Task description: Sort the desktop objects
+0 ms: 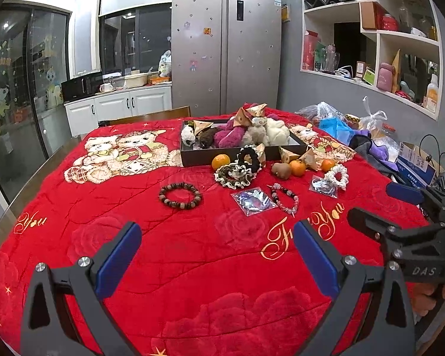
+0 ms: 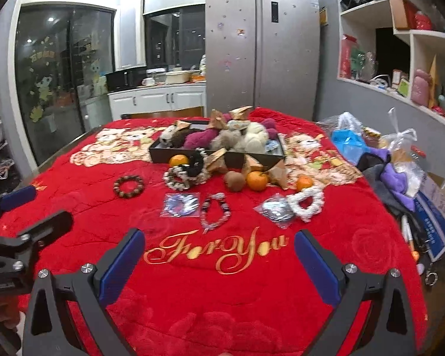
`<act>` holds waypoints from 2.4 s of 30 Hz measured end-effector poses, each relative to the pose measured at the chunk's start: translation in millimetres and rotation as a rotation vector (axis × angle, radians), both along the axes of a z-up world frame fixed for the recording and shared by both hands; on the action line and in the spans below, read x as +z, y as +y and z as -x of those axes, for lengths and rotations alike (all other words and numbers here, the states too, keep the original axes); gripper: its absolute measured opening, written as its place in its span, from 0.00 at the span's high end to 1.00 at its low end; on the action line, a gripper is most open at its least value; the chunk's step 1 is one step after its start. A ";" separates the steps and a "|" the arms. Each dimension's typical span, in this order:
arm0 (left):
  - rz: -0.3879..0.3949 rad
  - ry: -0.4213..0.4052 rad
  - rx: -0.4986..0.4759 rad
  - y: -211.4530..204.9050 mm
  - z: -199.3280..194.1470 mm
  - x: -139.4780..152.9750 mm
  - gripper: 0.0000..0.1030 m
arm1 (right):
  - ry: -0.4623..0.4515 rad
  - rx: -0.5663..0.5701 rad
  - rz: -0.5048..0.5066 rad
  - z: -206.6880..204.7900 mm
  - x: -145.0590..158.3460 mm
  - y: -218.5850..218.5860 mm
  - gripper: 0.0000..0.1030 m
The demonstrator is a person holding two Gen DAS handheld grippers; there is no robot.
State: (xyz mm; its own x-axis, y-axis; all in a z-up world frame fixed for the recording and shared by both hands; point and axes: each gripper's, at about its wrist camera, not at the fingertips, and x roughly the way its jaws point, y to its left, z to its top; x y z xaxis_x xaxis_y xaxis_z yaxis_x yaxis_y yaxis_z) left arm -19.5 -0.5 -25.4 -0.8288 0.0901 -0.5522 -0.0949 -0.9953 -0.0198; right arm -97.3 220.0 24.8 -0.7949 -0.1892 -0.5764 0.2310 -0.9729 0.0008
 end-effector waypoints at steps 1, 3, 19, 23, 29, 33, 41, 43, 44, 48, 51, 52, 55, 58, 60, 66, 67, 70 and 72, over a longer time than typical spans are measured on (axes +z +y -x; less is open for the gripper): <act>0.003 -0.002 0.001 -1.2 1.0 -1.9 0.00 | -0.007 0.017 0.003 0.1 -1.4 -1.5 0.00; 0.003 -0.009 0.003 -3.7 3.2 -6.2 0.00 | -0.012 0.019 -0.005 0.3 -3.7 -3.2 0.00; -0.030 -0.023 -0.007 -19.8 13.4 -21.2 0.00 | -0.012 -0.004 0.075 -1.6 -14.8 -0.2 0.00; -0.027 -0.034 -0.010 -23.2 22.7 -21.4 0.00 | 0.009 -0.025 0.011 1.3 -8.3 -4.5 0.00; -0.020 -0.069 0.030 -43.2 46.4 -24.6 0.00 | 0.007 -0.026 0.034 18.9 8.4 -7.0 0.00; -0.021 -0.097 0.049 -58.4 68.4 -29.8 0.00 | -0.009 -0.034 0.035 36.3 16.5 -13.4 0.00; -0.050 -0.177 0.056 -76.9 117.1 -51.3 0.00 | -0.035 -0.022 0.053 71.7 14.1 -26.3 0.00; -0.041 -0.187 0.054 -76.7 127.1 -54.7 0.00 | -0.030 -0.012 0.018 82.1 12.1 -33.8 0.00; -0.036 -0.193 0.055 -76.3 131.7 -55.8 0.00 | -0.029 -0.009 0.009 85.7 11.8 -35.9 0.00; -0.024 -0.218 0.055 -76.5 152.5 -61.3 0.00 | -0.034 0.020 -0.001 109.3 9.8 -45.8 0.00; -0.021 -0.247 0.058 -77.6 169.1 -67.9 0.00 | -0.059 0.035 -0.006 132.8 2.9 -52.8 0.00; -0.020 -0.254 0.057 -78.0 173.6 -69.8 0.00 | -0.065 0.039 -0.008 140.0 -0.2 -54.3 0.00; -0.017 -0.276 0.052 -78.4 187.9 -75.7 0.00 | -0.086 0.043 -0.005 160.6 -9.4 -57.0 0.00; -0.007 -0.292 0.049 -78.0 199.5 -81.7 0.00 | -0.124 0.036 -0.007 182.3 -22.8 -58.2 0.00; -0.011 -0.305 0.045 -79.2 204.7 -86.6 0.00 | -0.146 0.034 -0.001 193.9 -31.6 -59.2 0.00; -0.039 -0.363 0.050 -85.6 217.7 -106.6 0.00 | -0.199 0.054 0.041 219.3 -51.7 -60.1 0.02; -0.047 -0.365 0.051 -86.8 218.3 -107.6 0.00 | -0.203 0.056 0.046 222.4 -53.8 -60.3 0.03; -0.054 -0.360 0.053 -88.8 220.0 -108.1 0.00 | -0.220 0.051 0.059 231.4 -60.9 -61.0 0.07; -0.035 -0.364 0.055 -86.8 221.1 -109.8 0.00 | -0.233 0.052 0.076 235.5 -65.5 -62.4 0.07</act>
State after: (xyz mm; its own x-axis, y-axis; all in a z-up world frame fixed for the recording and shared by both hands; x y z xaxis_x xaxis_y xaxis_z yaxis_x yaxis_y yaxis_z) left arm -240.6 -87.4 -135.3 -0.5828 0.0747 -0.8092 -0.0217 -0.9968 -0.0764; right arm -332.9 157.6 -40.7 -0.6300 -0.2764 -0.7258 0.2659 -0.9548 0.1328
